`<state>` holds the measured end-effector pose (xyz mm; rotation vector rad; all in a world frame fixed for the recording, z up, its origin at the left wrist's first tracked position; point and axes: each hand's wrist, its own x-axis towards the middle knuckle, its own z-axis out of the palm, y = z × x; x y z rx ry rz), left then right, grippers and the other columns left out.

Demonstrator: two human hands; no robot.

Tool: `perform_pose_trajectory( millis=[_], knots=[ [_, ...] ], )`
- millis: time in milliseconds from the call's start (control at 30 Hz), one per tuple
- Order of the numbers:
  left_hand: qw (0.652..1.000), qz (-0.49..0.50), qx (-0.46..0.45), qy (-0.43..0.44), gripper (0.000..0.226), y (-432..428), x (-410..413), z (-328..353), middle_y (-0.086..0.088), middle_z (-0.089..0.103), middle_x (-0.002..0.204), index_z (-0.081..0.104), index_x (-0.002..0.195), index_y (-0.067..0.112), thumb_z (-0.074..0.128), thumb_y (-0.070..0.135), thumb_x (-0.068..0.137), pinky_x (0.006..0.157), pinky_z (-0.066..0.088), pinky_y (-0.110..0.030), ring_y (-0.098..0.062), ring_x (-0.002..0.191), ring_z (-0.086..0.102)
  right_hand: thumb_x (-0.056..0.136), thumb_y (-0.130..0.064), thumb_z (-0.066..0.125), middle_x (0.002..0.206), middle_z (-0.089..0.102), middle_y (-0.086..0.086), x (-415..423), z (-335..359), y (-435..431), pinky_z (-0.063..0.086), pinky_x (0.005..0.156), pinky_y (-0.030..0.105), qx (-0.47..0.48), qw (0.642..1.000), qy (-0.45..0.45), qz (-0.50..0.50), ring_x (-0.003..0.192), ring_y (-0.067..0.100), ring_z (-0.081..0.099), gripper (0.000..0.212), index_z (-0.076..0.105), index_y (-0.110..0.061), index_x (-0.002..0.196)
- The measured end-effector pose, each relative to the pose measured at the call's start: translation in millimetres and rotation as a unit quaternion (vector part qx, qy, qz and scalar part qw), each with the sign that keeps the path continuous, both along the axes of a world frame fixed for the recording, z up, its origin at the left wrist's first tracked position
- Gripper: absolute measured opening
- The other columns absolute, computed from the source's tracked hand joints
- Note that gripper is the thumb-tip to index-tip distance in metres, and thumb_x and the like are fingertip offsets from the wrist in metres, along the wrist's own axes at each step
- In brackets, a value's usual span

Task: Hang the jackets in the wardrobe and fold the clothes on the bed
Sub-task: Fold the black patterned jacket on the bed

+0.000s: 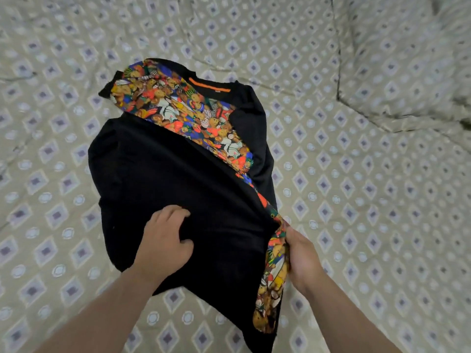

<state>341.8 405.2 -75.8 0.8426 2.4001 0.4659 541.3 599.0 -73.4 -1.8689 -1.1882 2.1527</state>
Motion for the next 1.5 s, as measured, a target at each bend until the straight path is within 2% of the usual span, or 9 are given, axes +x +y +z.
perform_pose_trajectory(
  millis=[167,333,600,767,1000,1100,1200,1300,1500],
  knots=[
    [0.936,0.117,0.112,-0.314,0.035,65.0,30.2,22.4,0.013,0.068,0.110,0.063,0.115,0.030,0.074,0.041,0.084,0.091,0.047,-0.024,-0.005,0.105,0.062,0.097,-0.023,0.060,0.078,0.067,0.011,15.7,20.5,-41.8,0.051,0.075,0.033,-0.113,0.973,0.056,0.192,0.075,0.022,0.061,0.021,0.070,-0.004,0.099],
    [0.858,0.336,0.083,-0.379,0.013,56.0,51.9,11.1,0.002,0.073,0.081,0.070,0.096,0.017,0.068,0.007,0.089,0.059,0.049,-0.022,-0.021,0.082,0.068,0.093,-0.011,0.063,0.058,0.046,-0.014,9.2,39.7,-69.8,0.036,0.066,0.019,-0.053,0.863,0.010,0.502,0.055,-0.002,0.042,0.035,0.056,-0.025,0.061],
    [0.890,0.192,0.052,-0.410,0.017,-3.5,65.0,62.3,0.011,0.077,0.088,0.074,0.088,0.026,0.065,0.013,0.094,0.060,0.050,-0.010,-0.002,0.082,0.071,0.075,-0.059,0.065,0.086,0.063,-0.014,-32.2,66.6,-54.2,0.048,0.069,0.015,0.210,0.964,-0.013,0.164,0.080,-0.002,0.061,0.023,0.065,-0.037,0.084],
    [0.907,0.191,0.046,-0.372,0.012,-23.9,82.4,123.3,0.008,0.076,0.080,0.073,0.084,0.018,0.069,0.008,0.090,0.061,0.048,-0.010,-0.003,0.076,0.070,0.092,-0.035,0.061,0.057,0.045,-0.006,-52.5,89.9,-62.1,0.030,0.055,0.030,0.161,0.930,-0.061,0.323,0.057,0.015,0.042,0.037,0.048,-0.017,0.063],
    [0.840,0.403,0.129,-0.340,0.016,-41.3,58.7,219.0,-0.018,0.073,0.091,0.067,0.099,0.012,0.069,0.004,0.085,0.088,0.053,-0.048,-0.038,0.089,0.068,0.107,-0.024,0.043,0.106,0.076,0.011,-28.1,215.5,-44.5,0.060,0.066,0.033,-0.019,0.981,0.188,-0.054,0.095,0.025,0.074,0.026,0.064,-0.012,0.114],
    [0.900,0.361,0.135,-0.203,0.021,-38.5,53.0,265.9,-0.014,0.060,0.091,0.058,0.097,0.012,0.072,0.021,0.084,0.075,0.043,-0.039,-0.031,0.087,0.060,0.106,-0.023,0.043,0.113,0.074,0.013,-37.7,296.1,-41.7,0.061,0.073,0.035,-0.020,0.961,0.273,-0.028,0.103,0.027,0.072,0.029,0.062,-0.010,0.123],
    [0.947,0.240,0.157,-0.144,0.071,-27.2,61.4,321.8,0.013,0.042,0.148,0.044,0.142,0.037,0.069,0.058,0.079,0.111,0.036,-0.039,-0.015,0.140,0.039,0.106,-0.024,0.044,0.114,0.073,0.011,-54.0,368.8,-48.0,0.058,0.087,0.039,0.047,0.948,0.311,0.047,0.106,0.026,0.071,0.029,0.062,-0.008,0.124],
    [0.949,0.096,0.252,-0.165,0.078,-4.0,75.7,379.3,0.054,0.043,0.125,0.032,0.120,0.075,0.078,0.055,0.061,0.090,0.035,0.001,0.026,0.116,0.043,0.106,-0.020,0.045,0.109,0.072,0.017,-64.1,436.0,-63.4,0.059,0.087,0.043,0.076,0.931,0.350,0.075,0.100,0.029,0.071,0.027,0.063,-0.003,0.115],
    [0.841,0.232,0.459,-0.168,0.035,19.6,49.0,470.0,0.006,0.077,0.092,0.074,0.093,0.028,0.055,-0.001,0.093,0.078,0.050,-0.027,-0.024,0.097,0.070,0.103,-0.018,0.047,0.107,0.066,0.028,-57.2,531.5,-77.1,0.051,0.101,0.045,0.247,0.870,0.380,0.194,0.103,0.035,0.065,0.029,0.062,0.005,0.091]
  ],
)
